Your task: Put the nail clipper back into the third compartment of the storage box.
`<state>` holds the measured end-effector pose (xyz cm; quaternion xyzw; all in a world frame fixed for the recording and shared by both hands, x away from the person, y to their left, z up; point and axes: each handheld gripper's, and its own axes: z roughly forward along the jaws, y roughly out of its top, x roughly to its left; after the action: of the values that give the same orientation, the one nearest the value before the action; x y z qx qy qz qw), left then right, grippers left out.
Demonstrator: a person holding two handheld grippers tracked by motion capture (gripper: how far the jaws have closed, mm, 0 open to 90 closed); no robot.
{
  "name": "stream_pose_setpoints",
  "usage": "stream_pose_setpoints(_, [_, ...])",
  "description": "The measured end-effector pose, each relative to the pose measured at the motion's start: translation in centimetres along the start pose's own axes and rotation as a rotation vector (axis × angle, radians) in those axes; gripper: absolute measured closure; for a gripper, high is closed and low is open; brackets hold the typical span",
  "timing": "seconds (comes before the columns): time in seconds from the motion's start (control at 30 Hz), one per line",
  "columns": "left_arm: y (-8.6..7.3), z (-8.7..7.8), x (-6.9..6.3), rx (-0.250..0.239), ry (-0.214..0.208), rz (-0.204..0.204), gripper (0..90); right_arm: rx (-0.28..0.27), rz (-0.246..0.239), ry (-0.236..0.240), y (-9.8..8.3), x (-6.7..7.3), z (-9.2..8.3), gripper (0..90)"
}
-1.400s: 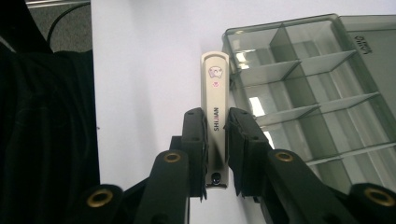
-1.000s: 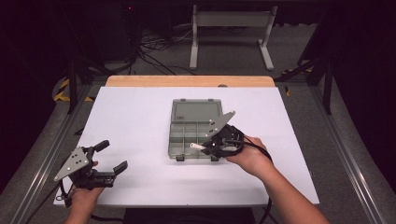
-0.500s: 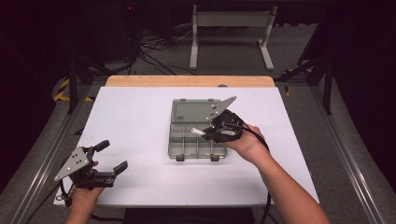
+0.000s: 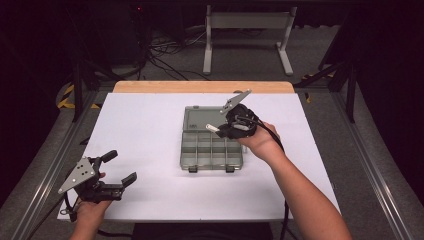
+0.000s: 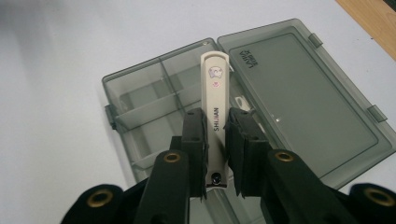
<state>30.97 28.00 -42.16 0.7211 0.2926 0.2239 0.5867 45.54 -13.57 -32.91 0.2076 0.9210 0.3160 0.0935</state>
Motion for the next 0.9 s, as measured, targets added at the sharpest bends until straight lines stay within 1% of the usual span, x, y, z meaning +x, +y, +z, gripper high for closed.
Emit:
stream_pose_setpoints(0.03, [0.0, 0.0, 0.0, 0.0, 0.0, 0.0, 1.7, 0.0, 0.0, 0.0, 0.0, 0.0, 0.0, 77.8])
stream_pose_setpoints(0.07, [0.0, 0.0, 0.0, 0.001, 0.0, 0.0, 1.7, 0.001, 0.014, -0.004, 0.1, -0.5, 0.3, 77.8])
stream_pose_setpoints(0.1, [0.0, 0.0, 0.0, 0.0, 0.0, -0.001, 1.7, 0.003, 0.024, -0.005, 0.0, -0.7, 0.5, 77.8])
stream_pose_setpoints(0.17, [0.0, 0.0, 0.0, 0.001, 0.0, -0.001, 1.7, 0.003, 0.026, -0.009, 0.0, -0.9, 0.6, 77.8])
stream_pose_setpoints(0.27, [0.0, 0.0, 0.0, 0.004, -0.002, 0.0, 1.7, -0.001, 0.058, 0.002, -0.1, -1.6, 1.1, 77.8])
stream_pose_setpoints(0.4, [0.0, 0.0, 0.0, 0.003, -0.001, 0.0, 1.7, -0.005, 0.077, -0.005, 0.0, -2.3, 1.6, 77.8])
stream_pose_setpoints(0.53, [0.0, 0.0, 0.1, 0.001, 0.001, 0.0, 1.8, 0.002, 0.085, -0.017, 0.0, -2.7, 2.1, 77.8])
stream_pose_setpoints(0.77, [0.0, 0.0, 0.1, 0.001, 0.001, 0.001, 1.7, -0.009, 0.128, -0.038, -0.2, -3.3, 2.5, 77.8])
stream_pose_setpoints(0.9, [0.0, -0.1, 0.1, 0.003, 0.002, 0.002, 1.8, -0.009, 0.14, -0.04, -0.4, -3.4, 2.8, 77.7])
